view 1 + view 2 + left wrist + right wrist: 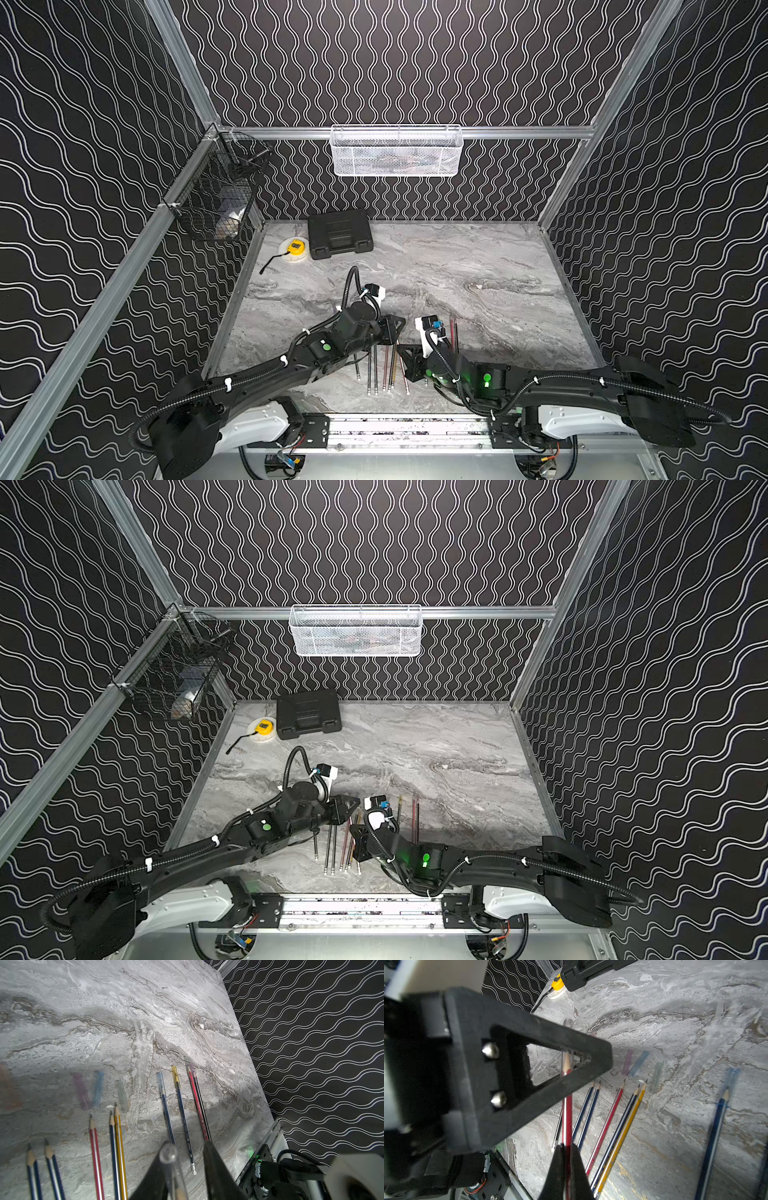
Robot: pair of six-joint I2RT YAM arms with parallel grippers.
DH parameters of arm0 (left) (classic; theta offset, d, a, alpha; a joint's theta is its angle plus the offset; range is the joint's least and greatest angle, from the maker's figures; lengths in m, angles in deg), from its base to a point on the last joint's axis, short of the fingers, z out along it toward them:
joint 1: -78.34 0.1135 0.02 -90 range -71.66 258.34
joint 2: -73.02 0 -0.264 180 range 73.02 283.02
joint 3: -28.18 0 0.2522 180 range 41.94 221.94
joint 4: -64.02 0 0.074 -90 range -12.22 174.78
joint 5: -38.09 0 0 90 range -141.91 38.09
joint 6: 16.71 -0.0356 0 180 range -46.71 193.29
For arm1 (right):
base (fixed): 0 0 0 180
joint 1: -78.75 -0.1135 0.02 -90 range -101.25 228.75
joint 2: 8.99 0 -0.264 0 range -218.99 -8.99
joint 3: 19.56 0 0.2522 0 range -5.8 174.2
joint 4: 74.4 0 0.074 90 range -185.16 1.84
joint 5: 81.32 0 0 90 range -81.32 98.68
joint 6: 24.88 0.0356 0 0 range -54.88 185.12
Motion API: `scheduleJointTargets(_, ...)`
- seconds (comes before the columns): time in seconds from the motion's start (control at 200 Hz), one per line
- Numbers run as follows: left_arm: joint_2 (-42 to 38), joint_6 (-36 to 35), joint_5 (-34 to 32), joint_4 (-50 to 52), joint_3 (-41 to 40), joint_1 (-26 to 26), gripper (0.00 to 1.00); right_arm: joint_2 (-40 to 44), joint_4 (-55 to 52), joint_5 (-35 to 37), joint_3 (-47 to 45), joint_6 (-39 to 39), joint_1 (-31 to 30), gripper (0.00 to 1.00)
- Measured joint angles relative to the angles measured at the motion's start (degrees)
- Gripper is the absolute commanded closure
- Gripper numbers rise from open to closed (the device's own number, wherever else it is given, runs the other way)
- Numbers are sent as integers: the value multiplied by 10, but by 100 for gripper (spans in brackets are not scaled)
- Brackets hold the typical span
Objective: Remove the protective cover of the pencils
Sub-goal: Pick up the pencil from the center of the board, then remove the protective sleeve from the pencil.
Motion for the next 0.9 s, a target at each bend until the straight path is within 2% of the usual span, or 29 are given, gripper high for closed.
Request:
scheduleJointTargets(0.3, -10, 3, -6, 12, -1, 0, 84, -3, 4, 0, 0, 0, 0, 100)
scheduleJointTargets(0.43, -12, 11, -6, 10, -1, 0, 85, -2, 4, 0, 0, 0, 0, 75)
scheduleJointTargets(0.605, -13, 11, -11, 11, -3, 0, 85, -9, 1, 2, 3, 0, 0, 61)
scheduleJointTargets(0.791, -12, 11, -10, 11, -4, 0, 86, -29, 0, 3, 16, -1, 0, 58)
scheduleJointTargets(0.896, -12, 11, -11, 11, -4, 0, 86, -43, 1, 2, 26, -5, 0, 65)
